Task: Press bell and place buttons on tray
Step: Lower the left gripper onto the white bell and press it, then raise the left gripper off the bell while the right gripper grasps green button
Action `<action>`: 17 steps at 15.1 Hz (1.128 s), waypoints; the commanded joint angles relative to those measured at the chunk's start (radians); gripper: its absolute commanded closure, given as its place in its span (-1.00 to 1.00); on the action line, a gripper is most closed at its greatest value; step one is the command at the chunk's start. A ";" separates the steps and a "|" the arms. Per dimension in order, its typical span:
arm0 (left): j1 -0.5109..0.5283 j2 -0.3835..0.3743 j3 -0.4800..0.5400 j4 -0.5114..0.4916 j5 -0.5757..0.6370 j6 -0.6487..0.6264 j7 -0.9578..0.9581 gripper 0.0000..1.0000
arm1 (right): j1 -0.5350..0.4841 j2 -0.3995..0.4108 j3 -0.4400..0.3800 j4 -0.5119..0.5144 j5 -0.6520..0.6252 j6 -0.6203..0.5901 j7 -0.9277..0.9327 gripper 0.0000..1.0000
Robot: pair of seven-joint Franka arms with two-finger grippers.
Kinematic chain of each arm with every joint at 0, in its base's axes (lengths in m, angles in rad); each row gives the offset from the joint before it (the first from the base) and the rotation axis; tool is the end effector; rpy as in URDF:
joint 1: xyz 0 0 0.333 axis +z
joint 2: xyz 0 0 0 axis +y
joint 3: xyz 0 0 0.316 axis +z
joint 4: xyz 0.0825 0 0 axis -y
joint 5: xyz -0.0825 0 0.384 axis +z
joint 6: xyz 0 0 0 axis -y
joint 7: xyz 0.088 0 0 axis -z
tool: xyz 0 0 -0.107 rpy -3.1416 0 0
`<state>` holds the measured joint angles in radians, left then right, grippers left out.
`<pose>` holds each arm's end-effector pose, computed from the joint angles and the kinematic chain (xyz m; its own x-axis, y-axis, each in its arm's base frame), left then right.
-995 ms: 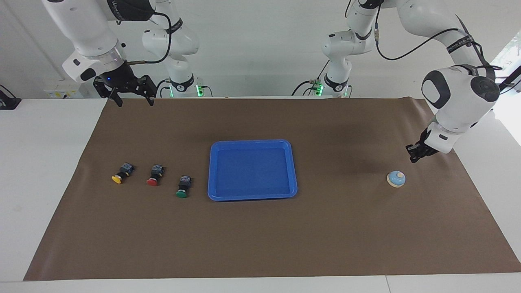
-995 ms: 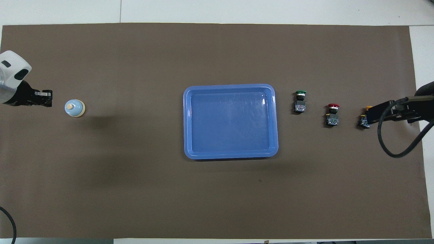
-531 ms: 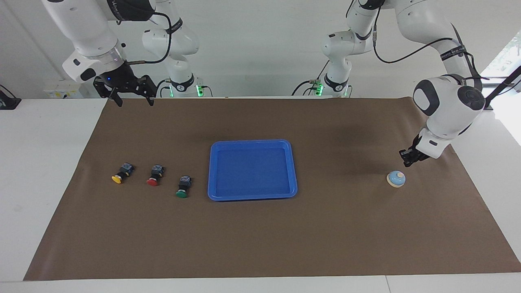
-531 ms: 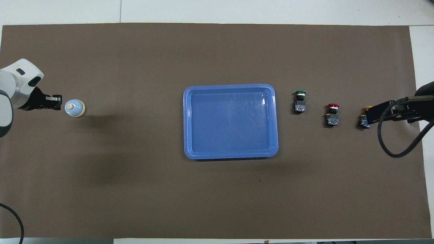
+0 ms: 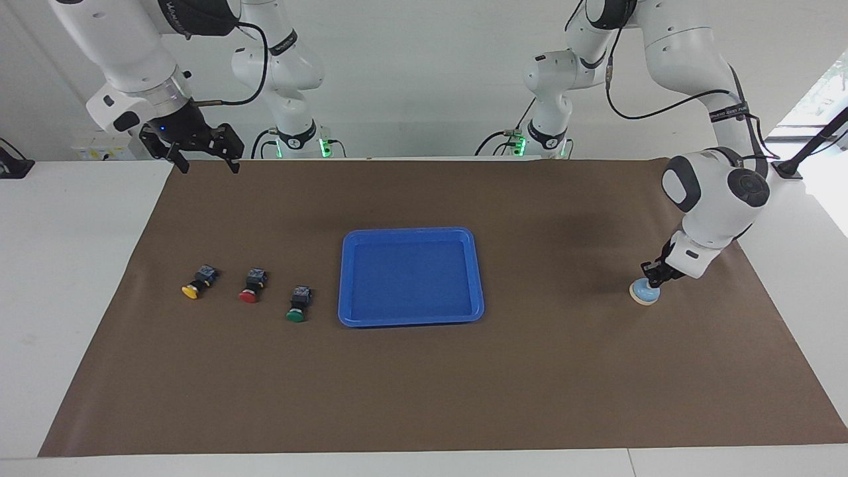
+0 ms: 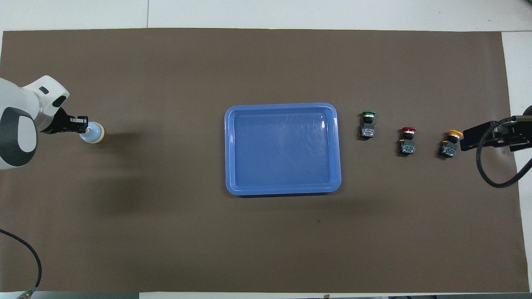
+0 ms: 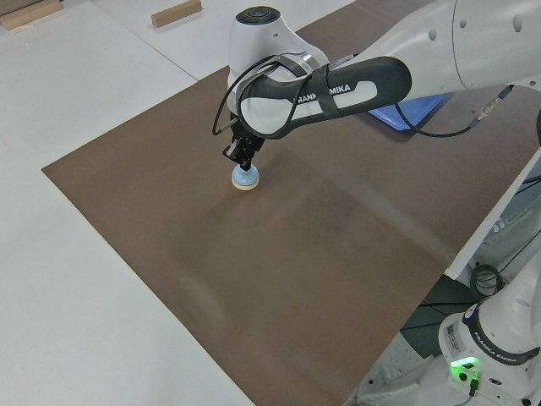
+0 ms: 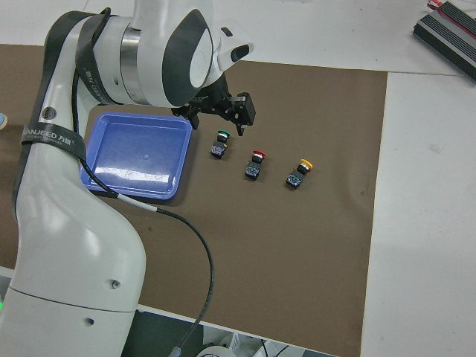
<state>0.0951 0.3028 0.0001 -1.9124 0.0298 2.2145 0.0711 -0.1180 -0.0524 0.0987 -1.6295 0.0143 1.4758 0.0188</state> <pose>0.6146 0.0597 0.3383 1.0000 0.0062 -0.0026 0.0062 -0.9997 -0.0237 0.5271 -0.0071 0.6175 0.9941 -0.0373 -0.1015 -0.0382 -0.9992 -0.0072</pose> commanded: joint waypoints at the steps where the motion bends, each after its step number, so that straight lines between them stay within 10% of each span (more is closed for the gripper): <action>1: -0.008 -0.004 0.006 -0.014 0.024 0.010 0.004 1.00 | -0.003 -0.017 0.006 -0.020 0.013 -0.005 -0.016 -1.00; 7: -0.024 -0.034 -0.002 0.191 0.018 -0.305 -0.005 1.00 | 0.001 -0.021 0.012 -0.032 0.013 -0.005 -0.028 -1.00; 8: -0.040 -0.046 -0.002 0.241 0.013 -0.381 -0.007 0.80 | 0.003 -0.033 0.013 -0.050 0.015 0.009 -0.036 -1.00; 11: -0.077 -0.130 -0.002 0.290 0.013 -0.539 -0.023 -1.00 | 0.038 -0.079 0.016 -0.172 0.018 0.149 -0.030 -1.00; 17: -0.097 -0.261 -0.003 0.285 0.010 -0.731 -0.056 -1.00 | 0.119 -0.045 0.016 -0.357 0.018 0.441 0.056 -1.00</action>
<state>0.0155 0.0539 -0.0108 -1.6088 0.0297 1.5024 0.0421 -0.0043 -0.1031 0.1146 -1.9276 0.0151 1.8401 0.0474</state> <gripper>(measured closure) 0.004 0.000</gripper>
